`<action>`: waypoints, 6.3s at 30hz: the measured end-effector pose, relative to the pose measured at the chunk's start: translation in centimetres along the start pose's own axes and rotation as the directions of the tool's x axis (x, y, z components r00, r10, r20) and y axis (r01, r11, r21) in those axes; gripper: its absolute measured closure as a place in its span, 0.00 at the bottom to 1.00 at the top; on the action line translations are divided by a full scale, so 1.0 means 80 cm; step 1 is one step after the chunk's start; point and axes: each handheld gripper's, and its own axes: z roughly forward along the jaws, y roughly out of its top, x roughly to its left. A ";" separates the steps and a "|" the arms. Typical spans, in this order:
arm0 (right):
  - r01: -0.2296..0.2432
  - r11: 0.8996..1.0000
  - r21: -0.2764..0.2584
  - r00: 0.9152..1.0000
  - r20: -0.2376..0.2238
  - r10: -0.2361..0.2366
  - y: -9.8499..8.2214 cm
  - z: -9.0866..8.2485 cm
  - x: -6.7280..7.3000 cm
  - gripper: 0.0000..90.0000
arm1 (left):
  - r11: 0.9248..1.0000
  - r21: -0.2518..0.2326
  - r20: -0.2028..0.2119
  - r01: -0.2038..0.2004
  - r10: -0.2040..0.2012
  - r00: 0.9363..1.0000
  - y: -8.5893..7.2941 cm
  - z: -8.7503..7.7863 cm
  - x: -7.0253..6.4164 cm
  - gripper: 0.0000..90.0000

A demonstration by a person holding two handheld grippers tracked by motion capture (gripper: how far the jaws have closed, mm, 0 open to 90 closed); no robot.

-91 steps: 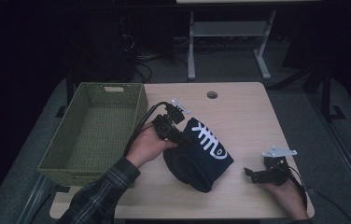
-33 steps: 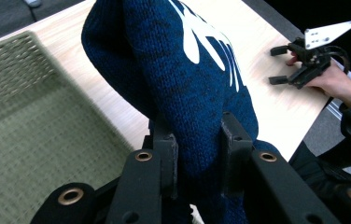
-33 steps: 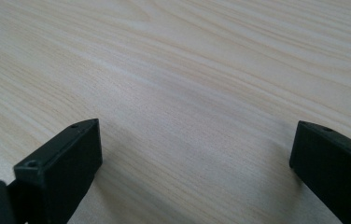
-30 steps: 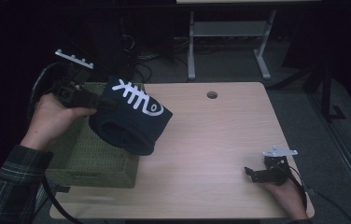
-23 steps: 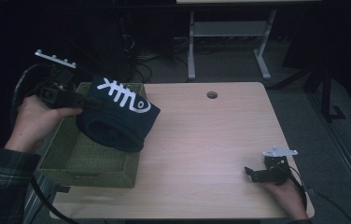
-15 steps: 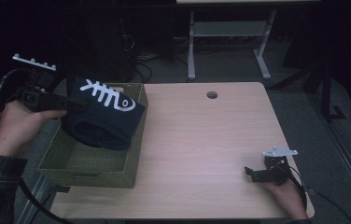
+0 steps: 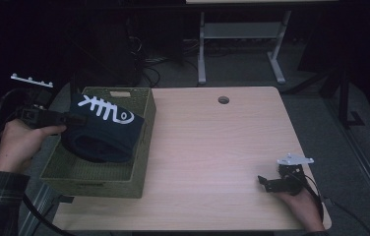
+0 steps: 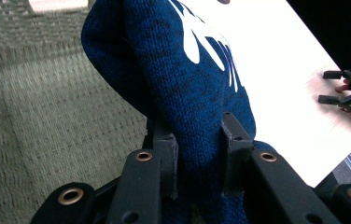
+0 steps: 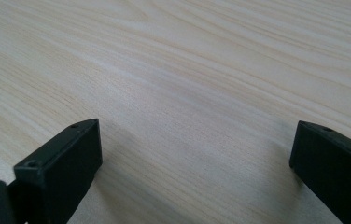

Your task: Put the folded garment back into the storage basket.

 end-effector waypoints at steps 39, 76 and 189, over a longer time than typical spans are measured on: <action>0.000 1.000 0.001 1.000 0.000 0.000 0.000 0.000 0.000 0.02 | 0.990 0.078 0.010 0.117 -0.118 0.993 -0.044 0.071 0.056 0.81; -0.001 1.000 0.001 1.000 0.002 0.001 0.000 0.000 0.000 0.02 | 0.986 0.131 -0.192 0.099 -0.072 0.979 -0.060 0.109 0.098 0.55; 0.004 1.000 -0.001 1.000 0.002 -0.004 0.000 0.000 -0.001 0.02 | 0.921 -0.007 0.100 -0.390 0.388 0.916 -0.090 0.363 -0.197 0.15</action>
